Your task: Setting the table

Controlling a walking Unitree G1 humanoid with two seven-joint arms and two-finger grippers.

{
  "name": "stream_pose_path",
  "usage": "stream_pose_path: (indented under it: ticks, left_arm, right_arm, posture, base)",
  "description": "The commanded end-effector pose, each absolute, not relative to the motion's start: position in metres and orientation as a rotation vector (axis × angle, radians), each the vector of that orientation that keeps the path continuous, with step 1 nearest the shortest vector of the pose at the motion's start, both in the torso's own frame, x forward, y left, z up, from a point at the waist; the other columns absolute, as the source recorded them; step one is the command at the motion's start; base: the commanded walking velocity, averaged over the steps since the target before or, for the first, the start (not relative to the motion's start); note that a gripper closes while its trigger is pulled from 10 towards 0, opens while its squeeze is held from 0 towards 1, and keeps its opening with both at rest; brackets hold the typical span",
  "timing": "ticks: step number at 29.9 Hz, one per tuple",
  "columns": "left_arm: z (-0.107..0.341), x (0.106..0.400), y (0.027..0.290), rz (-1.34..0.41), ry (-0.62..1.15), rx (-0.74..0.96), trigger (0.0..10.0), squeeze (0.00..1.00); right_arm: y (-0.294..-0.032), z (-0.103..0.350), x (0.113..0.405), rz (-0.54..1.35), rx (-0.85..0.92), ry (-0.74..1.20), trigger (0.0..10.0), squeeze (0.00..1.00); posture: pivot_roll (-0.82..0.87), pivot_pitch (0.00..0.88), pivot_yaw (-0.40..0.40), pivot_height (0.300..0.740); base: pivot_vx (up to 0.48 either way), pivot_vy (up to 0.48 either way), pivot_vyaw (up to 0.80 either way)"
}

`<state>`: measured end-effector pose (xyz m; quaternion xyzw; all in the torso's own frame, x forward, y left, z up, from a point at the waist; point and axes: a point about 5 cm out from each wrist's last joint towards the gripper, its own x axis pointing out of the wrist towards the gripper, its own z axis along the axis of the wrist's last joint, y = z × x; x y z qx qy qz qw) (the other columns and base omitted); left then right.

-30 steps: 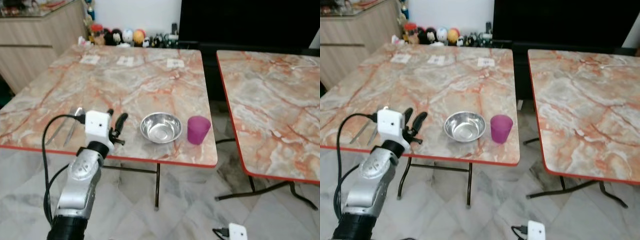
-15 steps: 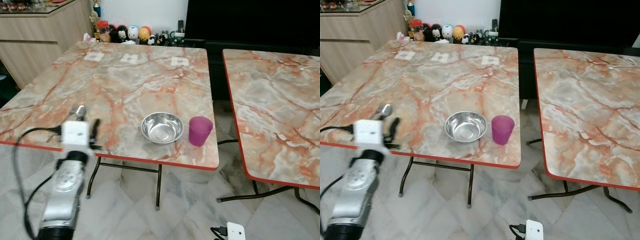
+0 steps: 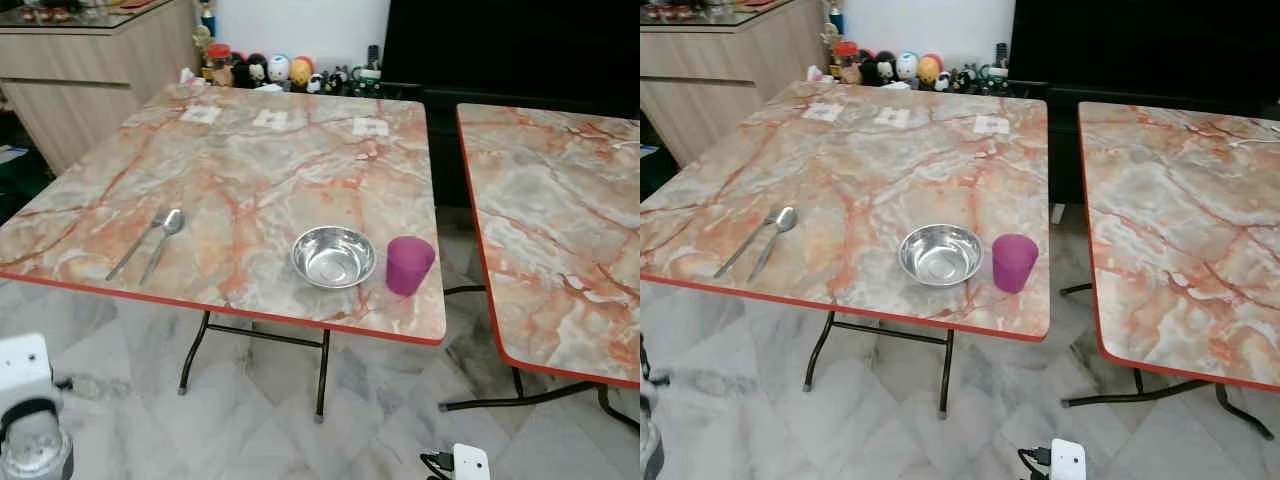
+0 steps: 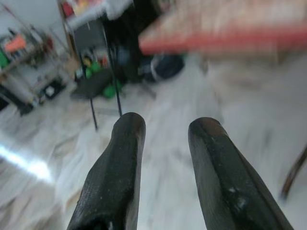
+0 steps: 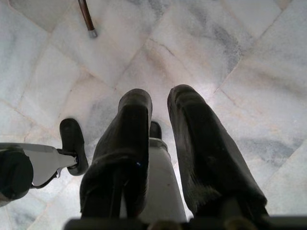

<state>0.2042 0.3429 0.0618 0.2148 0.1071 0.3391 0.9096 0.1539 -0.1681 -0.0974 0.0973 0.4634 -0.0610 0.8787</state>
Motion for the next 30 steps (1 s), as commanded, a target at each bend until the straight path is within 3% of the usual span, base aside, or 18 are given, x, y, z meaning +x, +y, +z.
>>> stream_pose_path:
  ticks: [1,10,20,24,30]
  left_arm:
    - [0.048,0.197,0.343,0.685,0.289,0.459,10.0,0.0]
    - [-0.025,0.187,0.306,0.346,0.647,0.263,10.0,0.0]
    - [-0.05,0.192,0.271,0.15,0.796,0.241,10.0,0.0]
    - [-0.061,0.19,0.25,-0.003,0.862,0.23,10.0,0.0]
    - [-0.062,0.194,0.245,0.026,0.86,0.204,10.0,0.0]
  right_arm:
    - [-0.17,-0.097,0.154,-0.134,0.2,0.963,10.0,0.0]
    - [-0.17,-0.097,0.154,-0.133,0.2,0.962,10.0,0.0]
    - [-0.169,-0.097,0.154,-0.138,0.204,0.962,10.0,0.0]
    - [-0.169,-0.097,0.154,-0.14,0.206,0.961,10.0,0.0]
    - [-0.169,-0.097,0.154,-0.142,0.208,0.96,10.0,0.0]
  posture:
    - [0.19,0.009,-0.036,0.74]
    - [0.18,0.009,-0.038,0.74]
    - [0.17,0.01,-0.038,0.74]
    - [0.16,0.011,-0.035,0.74]
    - [0.16,0.008,-0.034,0.74]
  base:
    - [0.0,0.0,0.0]
    - [0.0,0.0,0.0]
    - [0.0,0.0,0.0]
    - [0.0,0.0,0.0]
    - [0.0,0.069,0.0]
